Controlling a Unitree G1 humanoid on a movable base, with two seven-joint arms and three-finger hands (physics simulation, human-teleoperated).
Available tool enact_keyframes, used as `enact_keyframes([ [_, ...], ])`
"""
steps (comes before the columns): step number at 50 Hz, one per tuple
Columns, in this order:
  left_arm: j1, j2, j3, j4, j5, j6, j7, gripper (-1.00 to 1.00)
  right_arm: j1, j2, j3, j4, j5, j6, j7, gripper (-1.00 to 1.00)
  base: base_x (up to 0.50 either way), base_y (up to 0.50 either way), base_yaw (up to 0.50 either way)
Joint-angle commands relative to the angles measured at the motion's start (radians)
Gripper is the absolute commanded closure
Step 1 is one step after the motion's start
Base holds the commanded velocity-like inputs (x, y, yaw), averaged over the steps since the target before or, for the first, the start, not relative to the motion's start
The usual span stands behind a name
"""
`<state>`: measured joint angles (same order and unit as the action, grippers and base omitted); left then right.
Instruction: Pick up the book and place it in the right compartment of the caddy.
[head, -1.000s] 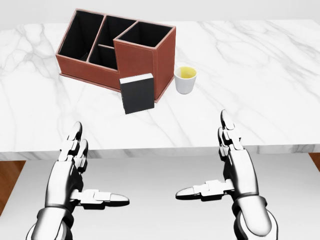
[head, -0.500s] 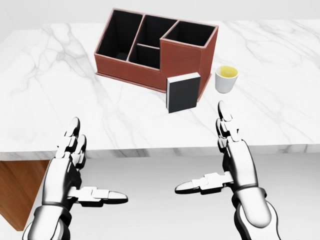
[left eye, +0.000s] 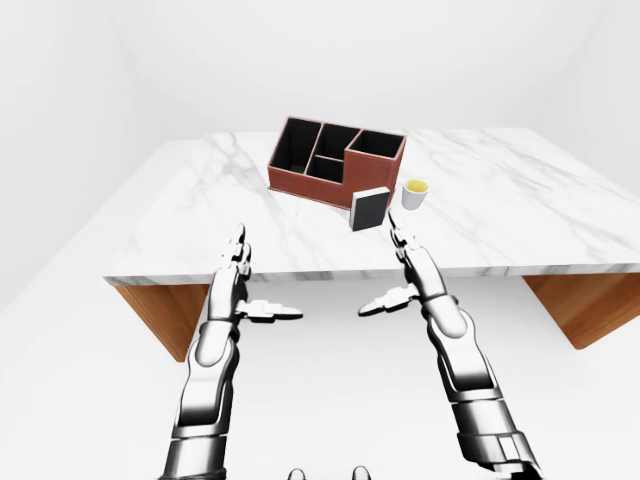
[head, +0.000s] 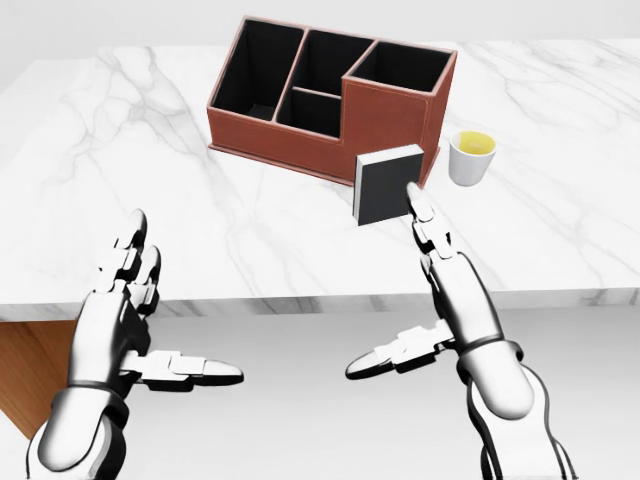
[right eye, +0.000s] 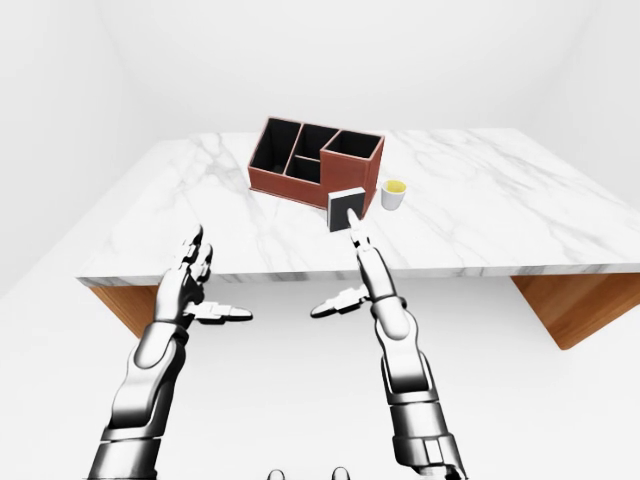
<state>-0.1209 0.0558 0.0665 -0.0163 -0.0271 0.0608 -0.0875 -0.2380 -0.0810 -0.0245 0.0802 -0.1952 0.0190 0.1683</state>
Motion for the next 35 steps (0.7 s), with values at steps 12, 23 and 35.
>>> enact_keyframes([
  [12, -0.225, 0.120, 0.115, -0.054, -0.053, 0.026, -0.025, -1.00, -0.232, -0.072, -0.019, -0.095, -0.199, 0.068, 0.239, -1.00, 0.00, 0.00, 0.00],
  [23, -0.204, 0.135, 0.128, -0.114, -0.084, 0.026, 0.006, -1.00, -0.296, -0.102, -0.038, -0.125, -0.208, 0.068, 0.256, -1.00, 0.15, 0.00, 0.00],
  [35, -0.177, 0.122, 0.123, -0.162, -0.084, 0.026, -0.006, -1.00, -0.294, -0.096, -0.034, -0.247, -0.222, 0.068, 0.274, -1.00, 0.29, 0.00, 0.00],
])
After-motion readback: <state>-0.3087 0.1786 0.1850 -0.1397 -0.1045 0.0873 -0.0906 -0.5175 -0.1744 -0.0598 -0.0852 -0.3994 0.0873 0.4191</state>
